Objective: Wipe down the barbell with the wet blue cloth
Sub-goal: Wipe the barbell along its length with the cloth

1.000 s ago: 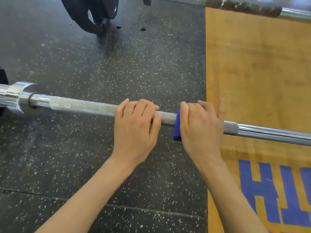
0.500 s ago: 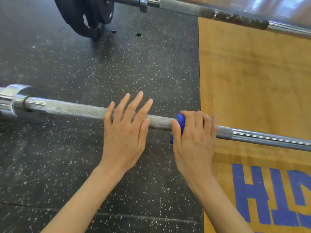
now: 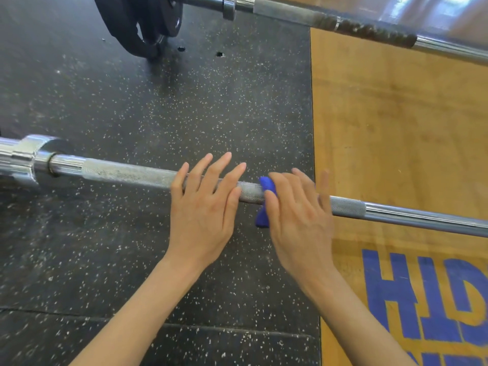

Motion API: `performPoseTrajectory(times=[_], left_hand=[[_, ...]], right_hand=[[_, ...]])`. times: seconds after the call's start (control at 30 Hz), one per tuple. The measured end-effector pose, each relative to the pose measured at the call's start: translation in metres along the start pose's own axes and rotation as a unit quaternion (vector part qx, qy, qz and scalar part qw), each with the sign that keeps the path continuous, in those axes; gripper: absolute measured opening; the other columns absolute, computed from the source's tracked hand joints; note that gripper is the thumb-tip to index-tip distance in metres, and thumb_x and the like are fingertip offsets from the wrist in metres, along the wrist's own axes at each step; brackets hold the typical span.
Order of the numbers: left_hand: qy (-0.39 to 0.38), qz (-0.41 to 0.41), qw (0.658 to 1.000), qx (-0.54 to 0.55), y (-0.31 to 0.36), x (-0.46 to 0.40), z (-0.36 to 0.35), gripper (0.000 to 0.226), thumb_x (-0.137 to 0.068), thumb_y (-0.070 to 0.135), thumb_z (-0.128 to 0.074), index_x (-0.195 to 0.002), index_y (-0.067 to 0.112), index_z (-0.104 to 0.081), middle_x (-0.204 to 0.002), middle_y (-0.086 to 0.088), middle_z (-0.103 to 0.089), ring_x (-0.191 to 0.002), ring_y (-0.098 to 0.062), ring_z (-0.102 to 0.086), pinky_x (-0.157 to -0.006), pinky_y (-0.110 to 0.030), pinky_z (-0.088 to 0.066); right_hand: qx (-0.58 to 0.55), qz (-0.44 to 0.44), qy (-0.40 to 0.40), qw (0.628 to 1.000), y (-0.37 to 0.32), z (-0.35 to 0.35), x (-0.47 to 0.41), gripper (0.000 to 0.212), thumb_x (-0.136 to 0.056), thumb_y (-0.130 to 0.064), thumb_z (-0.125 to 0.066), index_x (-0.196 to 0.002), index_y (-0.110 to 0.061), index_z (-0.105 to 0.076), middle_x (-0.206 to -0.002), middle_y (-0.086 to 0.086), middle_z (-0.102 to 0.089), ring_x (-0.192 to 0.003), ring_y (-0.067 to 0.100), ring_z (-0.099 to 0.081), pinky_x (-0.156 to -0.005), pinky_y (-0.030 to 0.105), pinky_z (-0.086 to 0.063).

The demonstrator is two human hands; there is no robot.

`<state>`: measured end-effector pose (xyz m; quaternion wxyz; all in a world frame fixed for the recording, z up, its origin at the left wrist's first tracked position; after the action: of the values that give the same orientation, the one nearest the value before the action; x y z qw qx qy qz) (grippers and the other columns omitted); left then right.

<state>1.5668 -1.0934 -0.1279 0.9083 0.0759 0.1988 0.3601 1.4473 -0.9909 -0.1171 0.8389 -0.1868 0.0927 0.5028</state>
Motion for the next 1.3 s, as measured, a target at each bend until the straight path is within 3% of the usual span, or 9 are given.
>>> performPoseTrajectory(times=[0.1, 0.2, 0.3, 0.43, 0.6, 0.73, 0.87, 1.0, 1.3], left_hand=[[0.001, 0.002, 1.0, 0.008, 0.003, 0.001, 0.0, 0.049, -0.11, 0.035, -0.022, -0.142, 0.026, -0.058, -0.151, 0.002, -0.051, -0.143, -0.025, -0.042, -0.121, -0.041, -0.012], [0.004, 0.001, 1.0, 0.012, 0.002, 0.003, 0.0, 0.048, -0.11, 0.033, -0.024, -0.14, 0.022, -0.059, -0.15, 0.0, -0.053, -0.142, -0.026, -0.043, -0.12, -0.042, -0.014], [-0.007, -0.014, 1.0, 0.007, -0.003, 0.005, 0.002, 0.049, -0.11, 0.033, -0.022, -0.147, 0.023, -0.053, -0.152, 0.002, -0.05, -0.144, -0.024, -0.041, -0.121, -0.041, -0.013], [-0.006, -0.008, 1.0, 0.009, 0.001, 0.005, 0.002, 0.049, -0.11, 0.033, -0.023, -0.149, 0.023, -0.051, -0.152, 0.003, -0.051, -0.143, -0.024, -0.042, -0.12, -0.041, -0.014], [-0.016, -0.019, 1.0, 0.018, -0.002, 0.008, 0.004, 0.048, -0.109, 0.031, -0.026, -0.15, 0.022, -0.049, -0.153, 0.002, -0.049, -0.143, -0.024, -0.041, -0.121, -0.04, -0.013], [-0.013, -0.015, 1.0, 0.014, 0.0, 0.008, 0.005, 0.048, -0.109, 0.031, -0.026, -0.15, 0.022, -0.049, -0.151, 0.001, -0.051, -0.141, -0.025, -0.044, -0.12, -0.042, -0.016], [-0.03, -0.021, 0.999, 0.023, -0.002, 0.009, 0.009, 0.049, -0.109, 0.032, -0.026, -0.148, 0.02, -0.051, -0.153, -0.002, -0.05, -0.143, -0.026, -0.042, -0.12, -0.045, -0.016], [-0.053, -0.023, 0.998, 0.017, -0.014, 0.002, 0.015, 0.052, -0.108, 0.035, -0.024, -0.151, 0.019, -0.048, -0.157, -0.003, -0.045, -0.148, -0.027, -0.036, -0.122, -0.045, -0.01], [-0.046, 0.001, 0.999, 0.022, -0.016, -0.002, 0.013, 0.05, -0.107, 0.036, -0.024, -0.142, 0.023, -0.058, -0.145, 0.005, -0.058, -0.139, -0.022, -0.047, -0.114, -0.039, -0.024]], right_hand=[[-0.013, -0.069, 0.013, 0.997, -0.007, 0.001, 0.005, 0.043, -0.108, -0.032, -0.027, -0.127, -0.013, -0.061, -0.129, 0.0, -0.062, -0.137, 0.027, -0.046, -0.123, 0.053, -0.015], [-0.048, -0.03, -0.002, 0.998, -0.04, -0.01, -0.003, 0.041, -0.108, -0.028, -0.029, -0.125, -0.013, -0.062, -0.127, 0.0, -0.062, -0.134, 0.027, -0.049, -0.125, 0.049, -0.013], [-0.01, 0.011, -0.008, 1.0, -0.012, -0.002, 0.007, 0.044, -0.11, -0.031, -0.024, -0.132, -0.015, -0.059, -0.134, -0.001, -0.059, -0.139, 0.026, -0.045, -0.125, 0.051, -0.014], [-0.041, -0.067, 0.005, 0.997, -0.024, -0.001, 0.01, 0.051, -0.108, -0.032, -0.021, -0.137, -0.011, -0.056, -0.142, 0.003, -0.056, -0.144, 0.027, -0.039, -0.123, 0.054, -0.016], [-0.015, 0.012, -0.013, 1.0, -0.011, -0.003, 0.018, 0.049, -0.107, -0.026, -0.023, -0.144, -0.014, -0.051, -0.15, -0.001, -0.05, -0.149, 0.022, -0.032, -0.124, 0.05, -0.014], [-0.031, -0.063, -0.008, 0.998, -0.025, -0.001, 0.016, 0.049, -0.104, -0.025, -0.025, -0.144, -0.011, -0.05, -0.151, 0.002, -0.048, -0.151, 0.024, -0.027, -0.125, 0.051, -0.012], [-0.025, -0.009, -0.033, 0.999, -0.025, -0.004, 0.016, 0.05, -0.105, -0.025, -0.026, -0.148, -0.014, -0.047, -0.154, -0.001, -0.045, -0.151, 0.022, -0.028, -0.124, 0.051, -0.014], [-0.021, -0.04, -0.042, 0.998, -0.01, 0.004, 0.018, 0.051, -0.106, -0.031, -0.026, -0.151, -0.012, -0.043, -0.156, 0.0, -0.042, -0.152, 0.025, -0.026, -0.121, 0.055, -0.021], [-0.015, -0.046, -0.008, 0.999, -0.021, -0.003, 0.02, 0.045, -0.108, -0.03, -0.031, -0.145, -0.01, -0.048, -0.147, 0.004, -0.051, -0.146, 0.03, -0.035, -0.119, 0.056, -0.025]])
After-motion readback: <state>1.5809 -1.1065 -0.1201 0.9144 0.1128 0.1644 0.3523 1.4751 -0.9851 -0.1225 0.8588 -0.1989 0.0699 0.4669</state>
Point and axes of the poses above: each hand's wrist, its own x-axis away from the middle knuckle, its own z-axis out of the back of the hand, y = z × x, the point moved 4 cm from there along -x, towards the middle knuckle
